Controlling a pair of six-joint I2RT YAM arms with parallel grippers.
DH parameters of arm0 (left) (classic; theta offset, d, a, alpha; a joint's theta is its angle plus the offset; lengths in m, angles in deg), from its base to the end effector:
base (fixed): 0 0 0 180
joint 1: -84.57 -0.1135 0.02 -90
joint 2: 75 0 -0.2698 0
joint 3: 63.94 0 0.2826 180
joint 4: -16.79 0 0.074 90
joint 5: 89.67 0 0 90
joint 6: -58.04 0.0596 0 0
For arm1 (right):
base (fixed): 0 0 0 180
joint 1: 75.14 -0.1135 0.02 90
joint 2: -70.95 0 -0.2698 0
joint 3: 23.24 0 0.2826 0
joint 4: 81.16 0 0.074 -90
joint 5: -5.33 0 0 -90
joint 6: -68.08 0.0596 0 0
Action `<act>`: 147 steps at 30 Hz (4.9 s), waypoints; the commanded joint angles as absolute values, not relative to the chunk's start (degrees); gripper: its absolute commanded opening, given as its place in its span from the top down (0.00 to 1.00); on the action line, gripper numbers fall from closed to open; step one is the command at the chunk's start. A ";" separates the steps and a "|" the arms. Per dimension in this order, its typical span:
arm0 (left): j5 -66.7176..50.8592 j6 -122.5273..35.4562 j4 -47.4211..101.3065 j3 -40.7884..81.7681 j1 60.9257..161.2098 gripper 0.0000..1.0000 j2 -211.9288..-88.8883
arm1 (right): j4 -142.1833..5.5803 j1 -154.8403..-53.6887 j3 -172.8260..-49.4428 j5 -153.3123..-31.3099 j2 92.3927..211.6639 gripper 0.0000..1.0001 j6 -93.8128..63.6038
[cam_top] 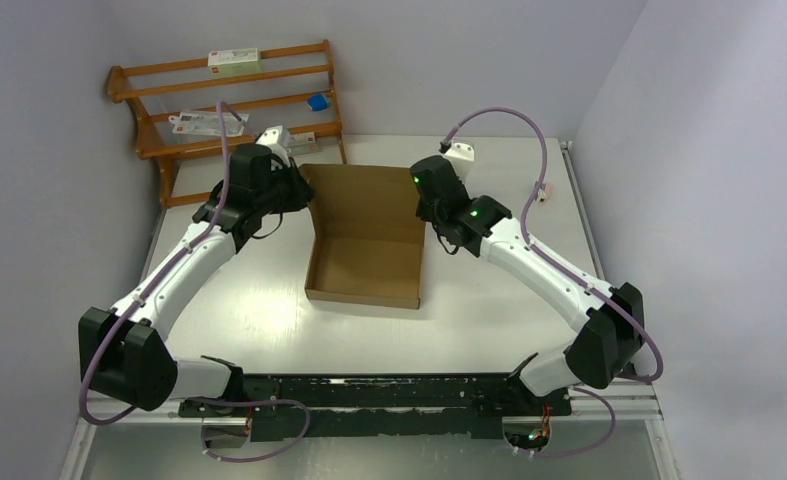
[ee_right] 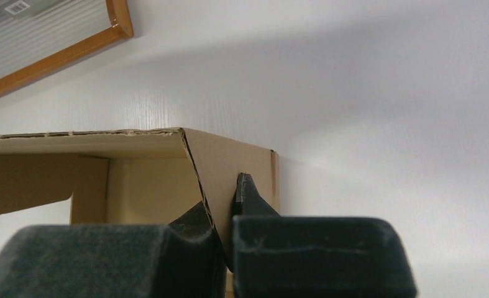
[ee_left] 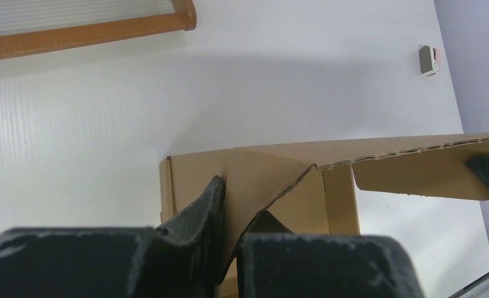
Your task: Fold the paper box
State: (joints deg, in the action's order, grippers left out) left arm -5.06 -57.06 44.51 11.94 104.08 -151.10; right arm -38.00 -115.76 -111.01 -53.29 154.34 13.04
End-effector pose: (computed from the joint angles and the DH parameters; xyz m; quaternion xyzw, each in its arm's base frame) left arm 0.3333 -0.1240 0.3118 -0.0175 0.8561 -0.2327 0.4611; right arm 0.2996 0.2161 0.3249 0.0739 0.8729 0.0623 0.4783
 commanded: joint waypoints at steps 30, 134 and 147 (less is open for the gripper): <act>-10.91 -63.90 39.74 -7.54 107.38 0.84 -137.03 | -54.43 -119.68 -88.77 -56.29 142.77 0.88 19.31; -2.76 -59.38 49.63 -11.98 107.51 0.41 -137.07 | -57.73 -115.61 -73.72 -75.58 134.83 0.32 4.66; 3.80 -49.92 56.83 -1.55 104.50 0.16 -137.36 | -60.07 -127.14 -75.69 -82.97 136.62 0.18 -21.89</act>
State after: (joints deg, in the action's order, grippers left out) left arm 1.41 -55.64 53.27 -6.05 106.81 -135.54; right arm -58.72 -120.92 -74.13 -81.25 135.24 -9.54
